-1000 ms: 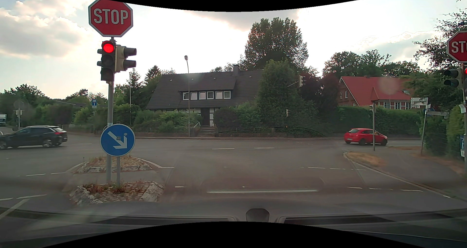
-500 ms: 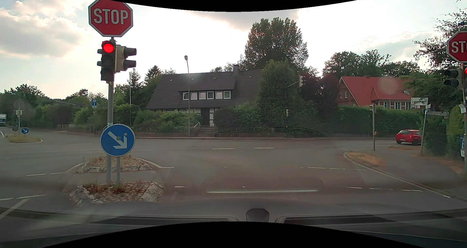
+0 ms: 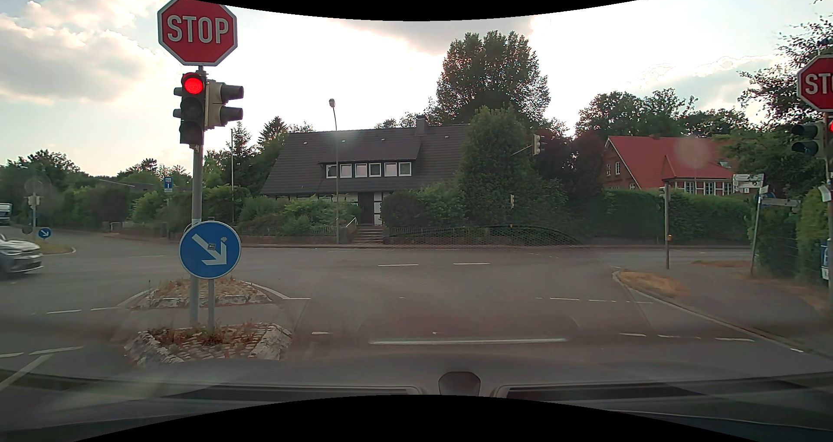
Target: Follow the waypoints while adhering to traffic rules and regulations
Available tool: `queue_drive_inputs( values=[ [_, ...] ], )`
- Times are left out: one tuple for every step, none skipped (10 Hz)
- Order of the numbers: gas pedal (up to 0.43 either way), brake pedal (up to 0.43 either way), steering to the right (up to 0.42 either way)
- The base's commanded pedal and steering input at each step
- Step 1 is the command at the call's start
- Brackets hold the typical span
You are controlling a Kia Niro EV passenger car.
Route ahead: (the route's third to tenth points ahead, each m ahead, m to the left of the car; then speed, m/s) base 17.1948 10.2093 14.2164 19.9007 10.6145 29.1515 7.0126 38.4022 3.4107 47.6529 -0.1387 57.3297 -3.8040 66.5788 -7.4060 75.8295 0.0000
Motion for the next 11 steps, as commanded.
queue_drive_inputs(
  values=[
    [0.000, 0.250, -0.005],
    [0.000, 0.250, -0.005],
    [0.000, 0.250, -0.005],
    [0.000, 0.250, -0.005],
    [0.000, 0.250, -0.005],
    [0.000, 0.250, -0.005],
    [0.000, 0.250, -0.005],
    [0.000, 0.250, -0.005],
    [0.000, 0.250, -0.005],
    [0.000, 0.250, -0.005],
    [0.000, 0.250, -0.005]
  ],
)
